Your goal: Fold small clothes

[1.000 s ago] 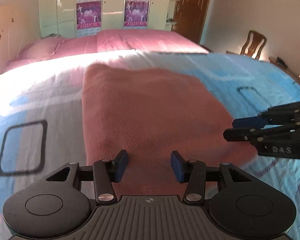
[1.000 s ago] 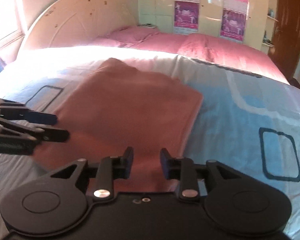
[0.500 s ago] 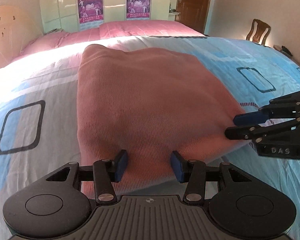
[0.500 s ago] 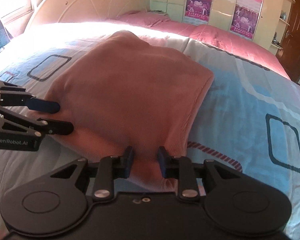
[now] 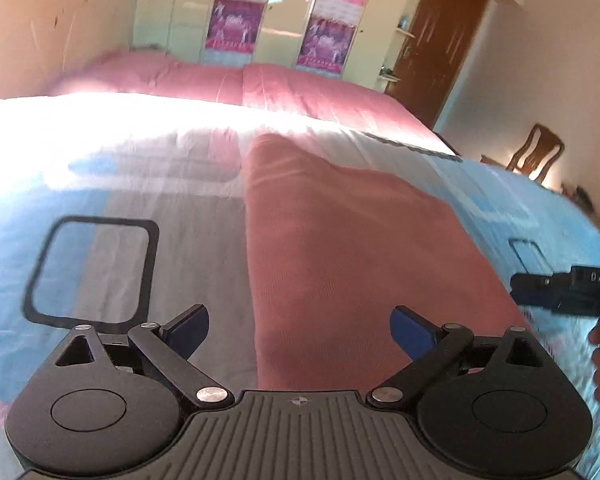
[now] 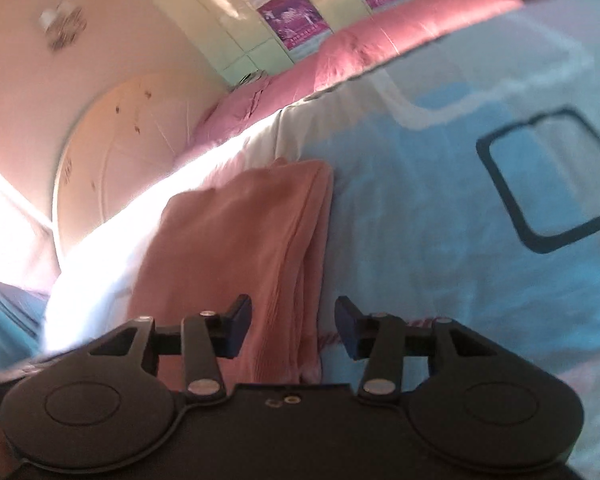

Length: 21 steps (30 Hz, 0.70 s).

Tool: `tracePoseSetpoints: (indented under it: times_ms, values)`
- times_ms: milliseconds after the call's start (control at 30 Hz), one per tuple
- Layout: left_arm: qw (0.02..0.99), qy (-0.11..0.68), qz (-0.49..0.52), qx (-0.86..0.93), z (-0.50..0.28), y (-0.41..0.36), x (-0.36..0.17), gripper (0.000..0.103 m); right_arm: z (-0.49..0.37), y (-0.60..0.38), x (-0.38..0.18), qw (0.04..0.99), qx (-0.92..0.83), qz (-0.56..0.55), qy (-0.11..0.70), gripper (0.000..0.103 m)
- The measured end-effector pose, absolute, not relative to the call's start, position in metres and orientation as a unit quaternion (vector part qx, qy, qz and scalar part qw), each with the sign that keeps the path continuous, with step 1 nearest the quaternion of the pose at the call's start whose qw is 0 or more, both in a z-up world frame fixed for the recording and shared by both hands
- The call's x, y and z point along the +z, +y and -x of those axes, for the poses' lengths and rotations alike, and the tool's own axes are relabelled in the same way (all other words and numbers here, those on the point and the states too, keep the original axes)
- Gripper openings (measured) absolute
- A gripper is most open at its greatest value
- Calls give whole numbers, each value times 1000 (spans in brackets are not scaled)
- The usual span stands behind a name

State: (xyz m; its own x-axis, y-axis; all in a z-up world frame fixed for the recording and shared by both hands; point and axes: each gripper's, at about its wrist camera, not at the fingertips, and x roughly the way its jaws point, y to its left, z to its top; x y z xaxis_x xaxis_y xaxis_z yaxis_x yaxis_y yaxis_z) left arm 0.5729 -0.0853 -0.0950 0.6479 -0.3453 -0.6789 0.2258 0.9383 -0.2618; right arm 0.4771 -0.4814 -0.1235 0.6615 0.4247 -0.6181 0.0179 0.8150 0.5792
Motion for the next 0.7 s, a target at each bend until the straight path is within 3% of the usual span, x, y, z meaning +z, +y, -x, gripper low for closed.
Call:
tracePoseSetpoints:
  times_ms: [133, 200, 433, 533, 567, 600, 700]
  values:
    - [887, 412, 115, -172, -597, -80, -114, 97, -495, -490, -141, 842, 137, -315, 415, 46]
    - [878, 425, 135, -176, -606, -78, -124, 91, -501, -492, -148, 832, 156, -326, 422, 46]
    - [870, 433, 162, -174, -619, -95, -138, 89, -524, -473, -156, 836, 182, -297, 425, 41]
    - [864, 438, 169, -182, -627, -100, -139, 72, -529, -464, -154, 838, 190, -284, 425, 38]
    - [863, 441, 169, -181, -628, -102, -138, 68, -530, -461, -152, 842, 189, -272, 426, 32]
    - [864, 441, 164, -179, -629, -104, -137, 59, -529, -458, -150, 846, 188, -255, 428, 25]
    - [880, 426, 122, -172, -623, -114, -117, 37, -521, -437, -128, 875, 175, -165, 420, 22]
